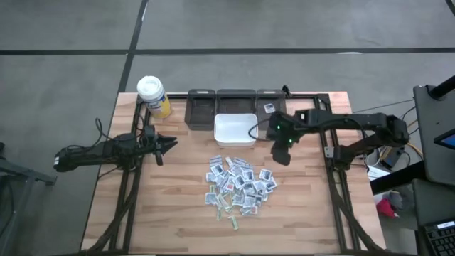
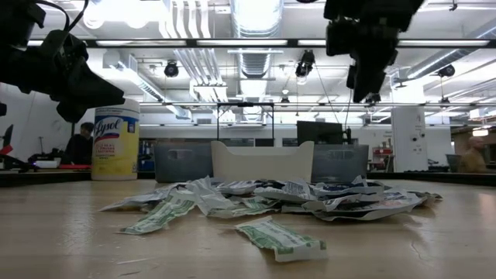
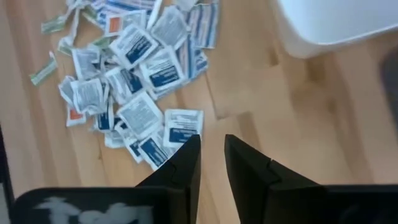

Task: Pick & Place First Aid Supplies
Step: Put the blue alcohol pad into the right black bin

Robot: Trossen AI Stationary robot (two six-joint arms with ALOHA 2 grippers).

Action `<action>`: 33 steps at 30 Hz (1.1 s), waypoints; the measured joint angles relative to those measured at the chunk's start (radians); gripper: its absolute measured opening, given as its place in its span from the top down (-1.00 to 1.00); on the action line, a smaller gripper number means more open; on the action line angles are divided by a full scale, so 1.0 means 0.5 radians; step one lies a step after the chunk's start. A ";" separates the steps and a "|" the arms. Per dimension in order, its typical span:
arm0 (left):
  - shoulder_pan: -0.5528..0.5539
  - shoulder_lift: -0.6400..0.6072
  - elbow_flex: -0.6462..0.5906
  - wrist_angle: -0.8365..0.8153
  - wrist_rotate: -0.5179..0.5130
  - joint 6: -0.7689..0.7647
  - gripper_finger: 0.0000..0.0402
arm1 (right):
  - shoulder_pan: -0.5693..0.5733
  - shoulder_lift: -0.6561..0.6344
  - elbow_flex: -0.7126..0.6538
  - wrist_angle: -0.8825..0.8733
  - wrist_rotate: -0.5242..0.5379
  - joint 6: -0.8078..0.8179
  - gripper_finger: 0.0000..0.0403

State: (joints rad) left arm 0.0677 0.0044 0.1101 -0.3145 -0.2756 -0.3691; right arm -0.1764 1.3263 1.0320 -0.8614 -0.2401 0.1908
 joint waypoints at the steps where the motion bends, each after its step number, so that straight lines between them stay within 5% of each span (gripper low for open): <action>1: -0.001 0.000 0.000 0.000 0.000 0.000 0.53 | 0.016 -0.009 -0.049 0.041 0.001 0.002 0.66; 11: 0.000 0.000 0.000 0.000 0.000 -0.001 0.53 | 0.071 0.106 -0.315 0.268 0.006 0.069 0.55; 25: 0.000 0.000 0.000 0.000 0.000 -0.002 0.53 | 0.155 0.492 -0.257 0.389 -0.103 0.026 0.14; 33: 0.000 0.000 0.000 -0.001 0.000 -0.003 0.53 | 0.225 0.634 -0.201 0.388 -0.104 0.028 0.07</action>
State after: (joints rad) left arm 0.0676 0.0044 0.1101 -0.3149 -0.2756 -0.3706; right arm -0.0639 1.6433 0.9314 -0.6673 -0.2920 0.2048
